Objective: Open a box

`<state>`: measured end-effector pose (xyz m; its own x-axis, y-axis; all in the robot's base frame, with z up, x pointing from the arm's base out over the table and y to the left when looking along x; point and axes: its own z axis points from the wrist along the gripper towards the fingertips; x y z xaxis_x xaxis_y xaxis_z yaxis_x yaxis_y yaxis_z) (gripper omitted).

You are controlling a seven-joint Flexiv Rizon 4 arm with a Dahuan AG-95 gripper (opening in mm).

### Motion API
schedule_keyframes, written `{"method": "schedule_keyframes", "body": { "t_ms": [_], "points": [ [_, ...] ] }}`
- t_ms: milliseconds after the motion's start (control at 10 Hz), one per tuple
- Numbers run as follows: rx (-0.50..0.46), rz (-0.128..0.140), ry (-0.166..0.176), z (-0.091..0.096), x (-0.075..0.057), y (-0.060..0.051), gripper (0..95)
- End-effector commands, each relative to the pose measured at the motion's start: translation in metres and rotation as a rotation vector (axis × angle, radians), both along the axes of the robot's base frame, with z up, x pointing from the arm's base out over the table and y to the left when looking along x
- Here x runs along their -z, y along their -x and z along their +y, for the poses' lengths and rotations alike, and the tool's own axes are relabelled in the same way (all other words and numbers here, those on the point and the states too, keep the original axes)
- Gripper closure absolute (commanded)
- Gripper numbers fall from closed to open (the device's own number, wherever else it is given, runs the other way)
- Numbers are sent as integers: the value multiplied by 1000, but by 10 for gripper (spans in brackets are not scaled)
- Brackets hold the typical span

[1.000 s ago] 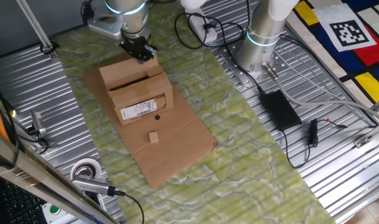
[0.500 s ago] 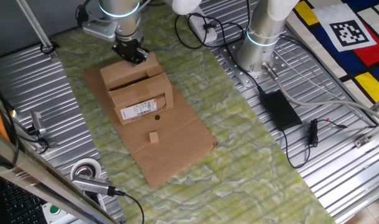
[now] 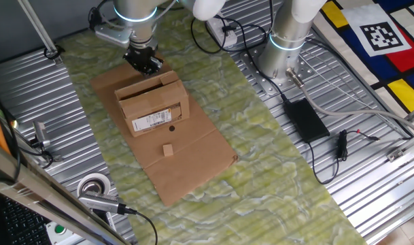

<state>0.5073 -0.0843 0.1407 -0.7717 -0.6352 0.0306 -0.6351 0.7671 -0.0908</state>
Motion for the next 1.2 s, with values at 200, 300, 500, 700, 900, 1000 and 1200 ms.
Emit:
{"method": "schedule_keyframes", "body": {
  "t_ms": [200, 300, 500, 700, 900, 1000, 1200],
  "points": [
    [62, 9, -45, 7, 6, 0, 950],
    [64, 9, -46, 9, 7, 1, 950],
    [67, 7, -47, 11, 9, 3, 950],
    [64, 35, -47, 10, 0, 4, 950],
    [63, 57, -59, 11, -18, 5, 950],
    [71, 69, -60, 13, -29, 7, 950],
    [100, 92, -62, 20, -42, 7, 950]
  ]
}}
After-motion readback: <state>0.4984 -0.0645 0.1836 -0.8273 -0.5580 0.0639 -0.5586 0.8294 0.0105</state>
